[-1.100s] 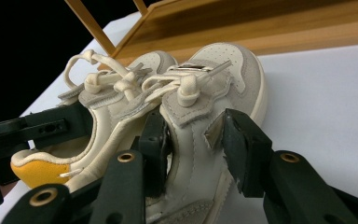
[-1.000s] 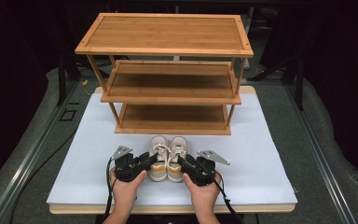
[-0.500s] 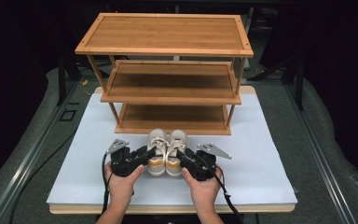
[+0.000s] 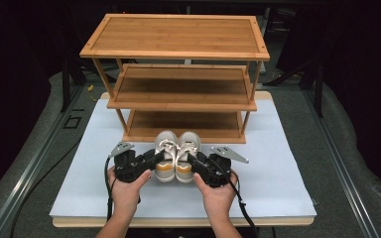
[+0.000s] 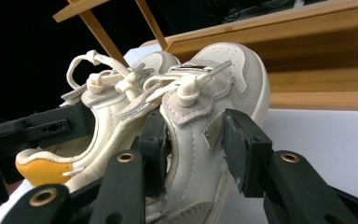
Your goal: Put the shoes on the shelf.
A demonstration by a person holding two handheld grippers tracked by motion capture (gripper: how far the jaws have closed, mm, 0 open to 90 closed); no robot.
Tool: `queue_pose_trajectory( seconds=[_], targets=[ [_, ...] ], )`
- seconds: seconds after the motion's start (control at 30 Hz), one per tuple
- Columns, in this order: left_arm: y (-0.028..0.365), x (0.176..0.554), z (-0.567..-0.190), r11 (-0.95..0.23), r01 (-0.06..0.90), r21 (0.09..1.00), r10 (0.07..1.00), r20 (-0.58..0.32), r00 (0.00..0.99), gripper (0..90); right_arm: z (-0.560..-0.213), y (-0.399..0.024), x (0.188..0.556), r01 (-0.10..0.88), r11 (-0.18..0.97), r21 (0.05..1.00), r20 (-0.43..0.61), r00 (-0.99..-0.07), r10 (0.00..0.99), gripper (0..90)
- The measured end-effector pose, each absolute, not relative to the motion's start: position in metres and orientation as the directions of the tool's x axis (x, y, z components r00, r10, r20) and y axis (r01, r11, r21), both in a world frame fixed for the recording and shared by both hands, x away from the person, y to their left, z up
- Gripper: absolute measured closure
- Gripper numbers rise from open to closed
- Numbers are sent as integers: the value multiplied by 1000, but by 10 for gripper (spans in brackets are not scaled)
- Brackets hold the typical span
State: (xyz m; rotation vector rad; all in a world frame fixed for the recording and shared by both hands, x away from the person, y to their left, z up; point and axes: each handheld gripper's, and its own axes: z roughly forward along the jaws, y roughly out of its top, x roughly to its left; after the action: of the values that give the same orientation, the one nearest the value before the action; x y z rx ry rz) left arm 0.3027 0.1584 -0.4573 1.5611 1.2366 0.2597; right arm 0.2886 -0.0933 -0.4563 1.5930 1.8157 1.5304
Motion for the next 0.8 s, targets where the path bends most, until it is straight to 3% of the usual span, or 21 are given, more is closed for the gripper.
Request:
queue_pose_trajectory(
  seconds=[0.8],
  targets=[
    [157, 307, -416, 117, 530, 840, 787, -404, 466, 573, -416, -99, 291, 512, -189, 838, 415, -372, 830, 609]
  ],
)
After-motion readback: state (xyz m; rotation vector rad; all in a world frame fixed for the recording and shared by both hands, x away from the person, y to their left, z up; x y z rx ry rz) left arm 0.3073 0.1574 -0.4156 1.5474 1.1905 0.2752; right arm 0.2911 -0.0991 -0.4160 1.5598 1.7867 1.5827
